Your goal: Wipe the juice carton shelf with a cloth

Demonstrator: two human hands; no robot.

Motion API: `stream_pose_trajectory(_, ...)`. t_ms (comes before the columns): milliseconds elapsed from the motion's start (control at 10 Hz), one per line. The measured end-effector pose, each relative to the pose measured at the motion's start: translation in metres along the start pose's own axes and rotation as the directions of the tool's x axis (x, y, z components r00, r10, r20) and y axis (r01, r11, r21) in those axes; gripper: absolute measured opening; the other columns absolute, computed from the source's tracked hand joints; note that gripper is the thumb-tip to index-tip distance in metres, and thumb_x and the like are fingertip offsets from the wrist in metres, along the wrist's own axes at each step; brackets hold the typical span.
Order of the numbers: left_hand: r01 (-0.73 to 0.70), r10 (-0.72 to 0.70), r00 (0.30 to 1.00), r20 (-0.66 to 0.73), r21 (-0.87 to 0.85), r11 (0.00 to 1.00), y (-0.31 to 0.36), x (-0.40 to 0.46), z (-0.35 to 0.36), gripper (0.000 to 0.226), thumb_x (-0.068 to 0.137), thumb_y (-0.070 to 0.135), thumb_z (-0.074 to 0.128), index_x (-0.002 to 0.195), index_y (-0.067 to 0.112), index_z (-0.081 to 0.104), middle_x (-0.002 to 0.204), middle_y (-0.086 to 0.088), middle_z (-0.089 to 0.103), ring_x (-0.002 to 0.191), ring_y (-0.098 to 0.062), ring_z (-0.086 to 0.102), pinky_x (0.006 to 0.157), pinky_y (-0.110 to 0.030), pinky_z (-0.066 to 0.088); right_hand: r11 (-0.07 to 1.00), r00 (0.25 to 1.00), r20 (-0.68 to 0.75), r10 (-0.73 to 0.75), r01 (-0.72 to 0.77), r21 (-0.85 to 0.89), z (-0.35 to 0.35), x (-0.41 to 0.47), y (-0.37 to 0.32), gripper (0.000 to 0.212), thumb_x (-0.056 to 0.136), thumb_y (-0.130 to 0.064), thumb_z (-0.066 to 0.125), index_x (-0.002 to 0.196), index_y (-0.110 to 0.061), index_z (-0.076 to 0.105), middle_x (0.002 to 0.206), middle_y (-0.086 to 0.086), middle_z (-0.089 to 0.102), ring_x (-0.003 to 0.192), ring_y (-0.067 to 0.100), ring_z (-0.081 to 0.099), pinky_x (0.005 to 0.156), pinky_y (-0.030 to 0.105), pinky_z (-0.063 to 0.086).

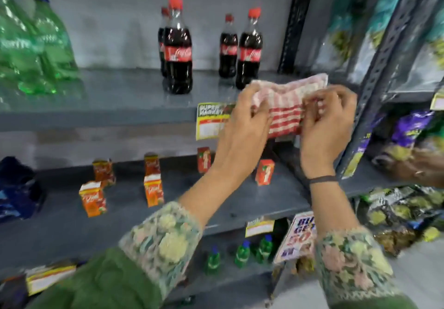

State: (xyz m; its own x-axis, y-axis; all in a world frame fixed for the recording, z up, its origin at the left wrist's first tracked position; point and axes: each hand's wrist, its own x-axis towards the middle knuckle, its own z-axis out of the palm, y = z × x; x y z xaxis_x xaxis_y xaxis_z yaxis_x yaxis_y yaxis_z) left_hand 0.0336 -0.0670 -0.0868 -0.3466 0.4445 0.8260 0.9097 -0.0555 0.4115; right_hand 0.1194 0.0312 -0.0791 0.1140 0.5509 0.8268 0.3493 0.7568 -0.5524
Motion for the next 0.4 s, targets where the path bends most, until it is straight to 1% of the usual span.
stream_pose_trajectory(100, 0.003, 0.005, 0.996, 0.085, -0.084, 0.996, 0.024, 0.059, 0.019, 0.028, 0.097, 0.019, 0.036, 0.123, 0.013, 0.045, 0.117, -0.011, 0.056, 0.095, -0.026, 0.057, 0.079, -0.039, 0.050, 0.995, 1.000, -0.004, -0.001, 0.000, -0.097, 0.016, 0.065, 0.014, 0.017, 0.087, -0.017, 0.051, 0.097, -0.011, 0.064, 0.121, 0.010, 0.056, 0.094, 0.028, 0.058, 0.073, 0.039, 0.047)
stream_pose_trajectory(200, 0.018, -0.032, 0.981, 0.193, 0.072, 0.997, 0.023, 0.102, 0.043, 0.034, 0.095, 0.012, 0.032, 0.127, 0.005, 0.039, 0.116, -0.022, 0.055, 0.094, -0.040, 0.058, 0.079, -0.048, 0.049, 0.978, 0.991, 0.136, 0.022, 0.007, -0.208, 0.040, 0.106, 0.035, 0.023, 0.085, -0.009, 0.047, 0.097, -0.008, 0.066, 0.117, 0.017, 0.057, 0.096, 0.039, 0.058, 0.077, 0.045, 0.048)
stream_pose_trajectory(300, -0.010, -0.135, 0.915, 0.380, 0.355, 0.935, 0.018, 0.114, 0.061, 0.036, 0.092, 0.006, 0.041, 0.127, 0.002, 0.042, 0.126, -0.022, 0.049, 0.106, -0.039, 0.053, 0.087, -0.046, 0.043, 0.920, 0.925, 0.367, 0.097, 0.057, -0.389, 0.061, 0.111, 0.059, 0.025, 0.086, -0.008, 0.048, 0.101, -0.009, 0.068, 0.115, 0.021, 0.059, 0.107, 0.041, 0.054, 0.088, 0.050, 0.042)
stream_pose_trajectory(400, -0.234, -0.094, 0.881, 0.463, 0.600, 0.765, 0.010, 0.117, 0.074, 0.034, 0.083, 0.004, 0.056, 0.117, 0.003, 0.058, 0.137, -0.015, 0.038, 0.119, -0.032, 0.043, 0.094, -0.040, 0.038, 0.904, 0.894, 0.436, 0.104, 0.098, -0.416, 0.066, 0.113, 0.072, 0.022, 0.088, -0.022, 0.054, 0.103, -0.017, 0.069, 0.117, 0.016, 0.061, 0.117, 0.037, 0.045, 0.098, 0.051, 0.032)
